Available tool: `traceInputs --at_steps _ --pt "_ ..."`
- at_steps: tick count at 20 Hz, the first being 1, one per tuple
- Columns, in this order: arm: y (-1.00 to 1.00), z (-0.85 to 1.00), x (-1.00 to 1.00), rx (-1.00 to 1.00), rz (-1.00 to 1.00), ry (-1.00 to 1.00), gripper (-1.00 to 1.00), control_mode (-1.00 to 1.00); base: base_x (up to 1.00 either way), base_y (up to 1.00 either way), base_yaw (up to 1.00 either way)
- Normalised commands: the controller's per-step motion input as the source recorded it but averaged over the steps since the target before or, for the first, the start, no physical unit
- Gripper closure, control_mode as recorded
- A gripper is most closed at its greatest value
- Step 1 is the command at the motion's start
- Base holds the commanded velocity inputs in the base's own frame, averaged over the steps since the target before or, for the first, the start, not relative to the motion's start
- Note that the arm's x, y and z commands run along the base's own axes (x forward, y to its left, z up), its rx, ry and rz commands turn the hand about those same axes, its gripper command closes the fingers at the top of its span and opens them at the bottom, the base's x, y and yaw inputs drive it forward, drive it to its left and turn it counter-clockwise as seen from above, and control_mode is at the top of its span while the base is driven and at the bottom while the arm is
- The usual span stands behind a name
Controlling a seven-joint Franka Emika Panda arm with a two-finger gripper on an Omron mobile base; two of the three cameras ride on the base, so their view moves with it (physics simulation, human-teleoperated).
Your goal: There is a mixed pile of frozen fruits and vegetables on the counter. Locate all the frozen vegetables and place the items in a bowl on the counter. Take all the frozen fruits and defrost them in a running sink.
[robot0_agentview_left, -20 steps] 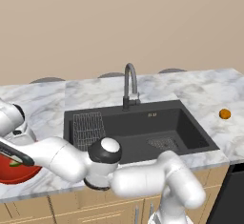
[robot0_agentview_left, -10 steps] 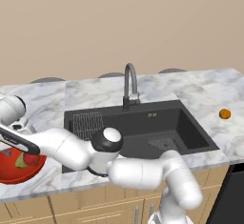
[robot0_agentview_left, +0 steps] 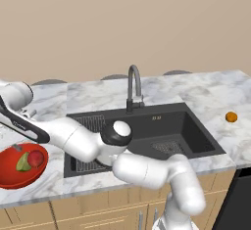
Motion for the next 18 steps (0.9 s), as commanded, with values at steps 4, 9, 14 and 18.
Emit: traceInputs --at_steps 4,9,14,18 --pt "-0.54 0.11 -0.59 0.01 -0.14 -0.01 -1.00 -1.00 0.00 0.00 0.00" --pt "-0.20 0.08 -0.62 0.00 -0.21 -0.03 -1.00 -1.00 0.00 0.00 0.00" --pt "-0.12 0.21 -0.44 0.03 -0.29 -0.01 -1.00 -1.00 0.00 0.00 0.00" --pt "-0.16 0.41 -0.43 0.08 -0.27 0.02 -1.00 -1.00 0.00 0.00 0.00"
